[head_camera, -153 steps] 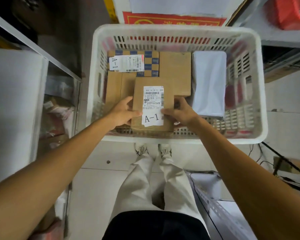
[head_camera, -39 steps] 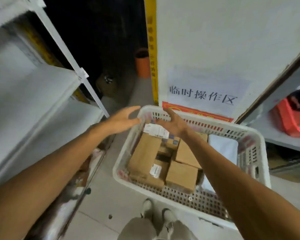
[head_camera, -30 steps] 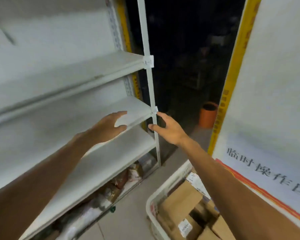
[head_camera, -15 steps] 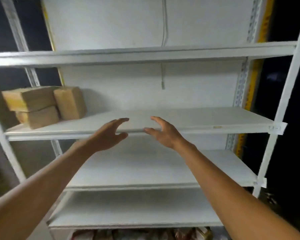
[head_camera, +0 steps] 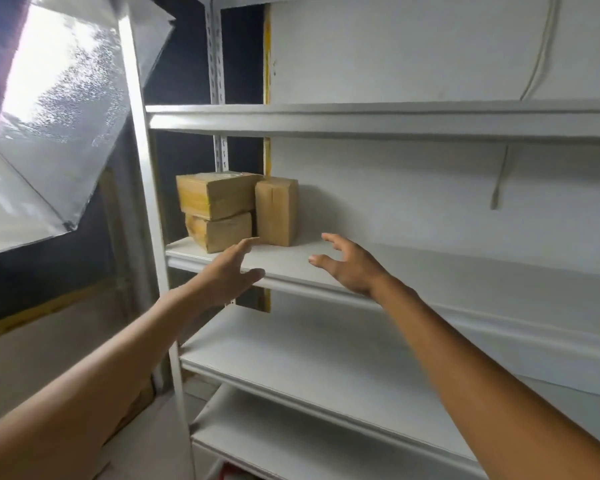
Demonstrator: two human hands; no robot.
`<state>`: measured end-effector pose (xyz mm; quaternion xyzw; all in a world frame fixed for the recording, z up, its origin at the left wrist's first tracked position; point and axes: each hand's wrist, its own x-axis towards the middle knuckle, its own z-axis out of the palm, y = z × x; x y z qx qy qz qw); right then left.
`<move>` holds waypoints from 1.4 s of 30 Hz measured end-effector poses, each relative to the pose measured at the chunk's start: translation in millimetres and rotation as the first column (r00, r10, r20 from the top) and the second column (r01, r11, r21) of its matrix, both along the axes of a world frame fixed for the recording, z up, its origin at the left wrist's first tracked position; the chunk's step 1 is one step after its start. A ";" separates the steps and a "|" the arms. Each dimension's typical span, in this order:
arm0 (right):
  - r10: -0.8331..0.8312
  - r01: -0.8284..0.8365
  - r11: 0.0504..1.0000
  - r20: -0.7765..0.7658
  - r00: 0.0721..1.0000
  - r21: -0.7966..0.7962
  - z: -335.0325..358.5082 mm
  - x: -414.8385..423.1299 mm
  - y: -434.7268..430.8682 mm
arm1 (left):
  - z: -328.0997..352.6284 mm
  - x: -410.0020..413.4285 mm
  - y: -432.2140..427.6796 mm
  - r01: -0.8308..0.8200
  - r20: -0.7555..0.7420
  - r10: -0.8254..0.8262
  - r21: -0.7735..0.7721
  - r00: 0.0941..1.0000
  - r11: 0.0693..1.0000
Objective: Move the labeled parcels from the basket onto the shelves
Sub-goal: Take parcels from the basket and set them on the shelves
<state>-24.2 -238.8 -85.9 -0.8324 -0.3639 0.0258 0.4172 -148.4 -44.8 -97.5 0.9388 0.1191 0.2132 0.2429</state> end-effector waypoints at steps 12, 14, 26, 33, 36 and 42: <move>0.097 -0.097 0.995 -0.019 0.995 0.008 -9.2 112.4 105.5 | -3.9 74.7 90.7 -0.090 0.074 0.096 -0.083 0.993 0.992; 0.140 -0.140 0.990 -0.020 0.990 0.029 -5.2 130.9 126.8 | 5.9 82.0 108.7 -0.144 0.070 0.151 -0.097 0.986 0.985; 0.328 -0.301 0.934 -0.124 0.937 0.193 18.5 161.5 275.2 | 47.1 108.7 213.1 -0.282 0.138 0.309 -0.182 0.941 0.942; 0.232 -0.111 0.921 -0.298 0.926 0.373 25.4 171.9 343.2 | 54.6 143.6 297.8 -0.247 0.170 0.274 -0.164 0.947 0.955; 0.127 0.055 0.900 -0.383 0.915 0.432 23.4 173.1 366.3 | 54.7 160.3 321.2 -0.180 0.183 0.210 -0.168 0.960 0.969; -0.015 0.228 0.859 -0.423 0.906 0.458 27.2 168.8 391.6 | 31.8 163.7 351.3 0.017 0.352 0.058 -0.207 0.934 0.978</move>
